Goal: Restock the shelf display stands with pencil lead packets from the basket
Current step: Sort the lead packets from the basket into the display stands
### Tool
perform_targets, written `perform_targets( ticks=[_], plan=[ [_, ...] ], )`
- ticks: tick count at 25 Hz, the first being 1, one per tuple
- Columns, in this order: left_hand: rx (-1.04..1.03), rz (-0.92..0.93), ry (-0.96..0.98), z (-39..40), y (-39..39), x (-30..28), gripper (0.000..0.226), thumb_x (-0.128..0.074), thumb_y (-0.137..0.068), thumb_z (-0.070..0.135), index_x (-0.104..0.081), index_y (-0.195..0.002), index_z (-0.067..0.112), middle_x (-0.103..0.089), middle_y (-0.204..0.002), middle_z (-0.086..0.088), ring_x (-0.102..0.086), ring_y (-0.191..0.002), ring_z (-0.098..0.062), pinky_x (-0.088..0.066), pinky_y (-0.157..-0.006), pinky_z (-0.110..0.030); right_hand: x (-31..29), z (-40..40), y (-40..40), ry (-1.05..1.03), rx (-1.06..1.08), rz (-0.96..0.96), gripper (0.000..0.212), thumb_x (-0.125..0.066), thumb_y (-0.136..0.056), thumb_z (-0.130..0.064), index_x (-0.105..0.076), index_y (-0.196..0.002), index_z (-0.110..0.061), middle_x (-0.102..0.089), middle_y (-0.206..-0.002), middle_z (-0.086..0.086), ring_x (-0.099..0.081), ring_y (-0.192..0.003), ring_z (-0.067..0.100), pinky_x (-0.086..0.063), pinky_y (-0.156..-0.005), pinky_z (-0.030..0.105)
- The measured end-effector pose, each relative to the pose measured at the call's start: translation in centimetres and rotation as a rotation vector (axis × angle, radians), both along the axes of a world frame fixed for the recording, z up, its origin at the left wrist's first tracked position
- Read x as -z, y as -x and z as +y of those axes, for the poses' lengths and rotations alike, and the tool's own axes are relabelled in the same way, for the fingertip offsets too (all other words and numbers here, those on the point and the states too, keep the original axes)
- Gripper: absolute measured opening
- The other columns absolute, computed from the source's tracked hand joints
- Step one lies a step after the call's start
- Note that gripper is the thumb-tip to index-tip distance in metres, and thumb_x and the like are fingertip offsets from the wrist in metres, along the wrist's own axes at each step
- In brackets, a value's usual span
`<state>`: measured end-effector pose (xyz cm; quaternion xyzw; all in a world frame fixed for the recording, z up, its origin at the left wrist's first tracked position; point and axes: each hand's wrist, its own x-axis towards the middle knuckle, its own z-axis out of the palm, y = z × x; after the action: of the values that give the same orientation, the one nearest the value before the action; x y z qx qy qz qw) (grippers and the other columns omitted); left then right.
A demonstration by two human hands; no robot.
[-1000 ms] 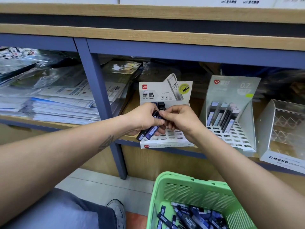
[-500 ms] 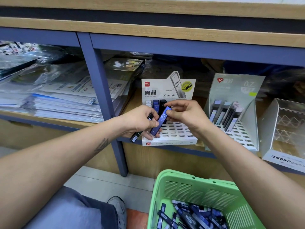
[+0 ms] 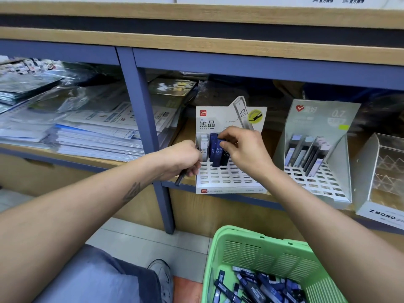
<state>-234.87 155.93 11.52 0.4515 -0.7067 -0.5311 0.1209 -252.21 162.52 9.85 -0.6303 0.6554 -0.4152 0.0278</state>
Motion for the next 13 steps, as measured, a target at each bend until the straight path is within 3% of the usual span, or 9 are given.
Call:
perform_targets(
  ticks=[3, 7, 10, 13],
  plan=[
    [0.061, 0.035, 0.015, 0.4, -0.4, 0.0, 0.023, -0.041, -0.108, 0.019, -0.059, -0.103, 0.004, -0.065, -0.080, -0.013, -0.064, -0.068, -0.023, -0.056, -0.066, -0.036, 0.6, 0.1, -0.2, 0.056, 0.002, 0.052, 0.014, -0.070, -0.092, -0.008, -0.074, -0.104, -0.012, -0.075, -0.096, 0.002, -0.069, -0.090, 0.020, -0.056, -0.083, 0.042],
    [0.127, -0.141, 0.176, 0.4, -0.8, -0.5, 0.024, -0.047, -0.106, 0.023, -0.063, -0.097, 0.008, -0.069, -0.072, -0.007, -0.049, -0.046, -0.010, -0.036, -0.038, -0.020, 0.8, -0.4, -0.3, 0.044, -0.007, 0.080, 0.015, -0.070, -0.091, -0.009, -0.074, -0.104, -0.015, -0.075, -0.098, 0.002, -0.068, -0.094, 0.021, -0.056, -0.084, 0.044],
    [0.104, -0.214, 0.184, 0.3, -0.8, -0.5, 0.021, -0.044, -0.105, 0.017, -0.059, -0.095, 0.007, -0.069, -0.074, -0.007, -0.044, -0.046, -0.010, -0.035, -0.042, -0.021, 1.0, -1.1, -0.2, -0.001, -0.031, 0.099, 0.015, -0.070, -0.089, -0.008, -0.074, -0.101, -0.016, -0.075, -0.098, 0.002, -0.068, -0.095, 0.023, -0.055, -0.084, 0.044],
    [0.090, -0.190, 0.136, 0.3, -0.7, -0.3, 0.014, -0.038, -0.100, 0.005, -0.052, -0.100, 0.004, -0.069, -0.080, -0.012, -0.050, -0.055, -0.015, -0.039, -0.047, -0.023, 1.3, -1.6, -0.4, -0.018, -0.015, 0.208, 0.017, -0.068, -0.089, -0.006, -0.076, -0.103, -0.012, -0.072, -0.101, 0.005, -0.066, -0.097, 0.028, -0.055, -0.084, 0.043]
  ],
)
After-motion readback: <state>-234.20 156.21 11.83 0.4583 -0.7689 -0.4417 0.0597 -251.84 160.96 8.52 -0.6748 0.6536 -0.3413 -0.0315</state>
